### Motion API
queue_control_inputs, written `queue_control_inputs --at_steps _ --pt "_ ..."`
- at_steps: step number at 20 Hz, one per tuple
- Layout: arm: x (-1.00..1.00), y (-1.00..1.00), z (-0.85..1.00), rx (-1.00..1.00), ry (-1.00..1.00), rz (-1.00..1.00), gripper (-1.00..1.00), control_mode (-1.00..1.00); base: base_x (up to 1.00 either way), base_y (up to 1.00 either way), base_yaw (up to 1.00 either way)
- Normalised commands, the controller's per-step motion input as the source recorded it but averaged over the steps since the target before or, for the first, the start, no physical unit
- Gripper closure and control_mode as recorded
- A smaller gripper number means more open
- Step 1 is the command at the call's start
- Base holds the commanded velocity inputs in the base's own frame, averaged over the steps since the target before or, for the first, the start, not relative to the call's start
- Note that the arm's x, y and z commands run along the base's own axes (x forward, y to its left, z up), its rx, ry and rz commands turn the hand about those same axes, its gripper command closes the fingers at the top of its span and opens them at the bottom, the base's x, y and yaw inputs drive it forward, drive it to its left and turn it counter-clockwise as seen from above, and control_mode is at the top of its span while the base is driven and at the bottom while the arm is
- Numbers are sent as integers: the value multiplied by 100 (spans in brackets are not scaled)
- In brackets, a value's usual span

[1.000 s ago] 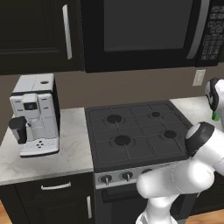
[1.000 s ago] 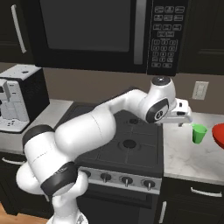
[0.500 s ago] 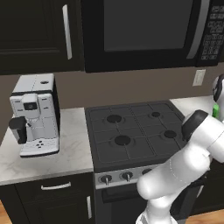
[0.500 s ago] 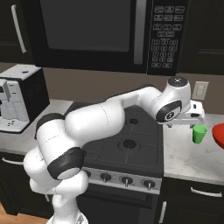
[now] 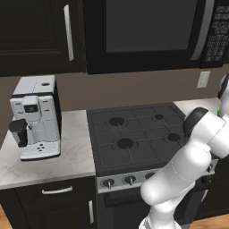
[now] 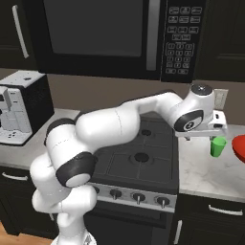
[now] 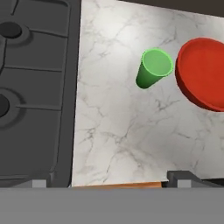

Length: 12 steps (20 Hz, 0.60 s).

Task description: Pick the cup and bowl from the counter and place them on the counter next to the sink.

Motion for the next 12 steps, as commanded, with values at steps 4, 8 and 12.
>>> queue_control_inputs --at_steps 4,8,12 --pt "19 0 -25 0 0 7 -100 -100 0 0 0" --pt "31 -1 -32 0 0 5 -100 -100 0 0 0" --pt "36 -1 -16 0 5 2 -100 -100 0 0 0"
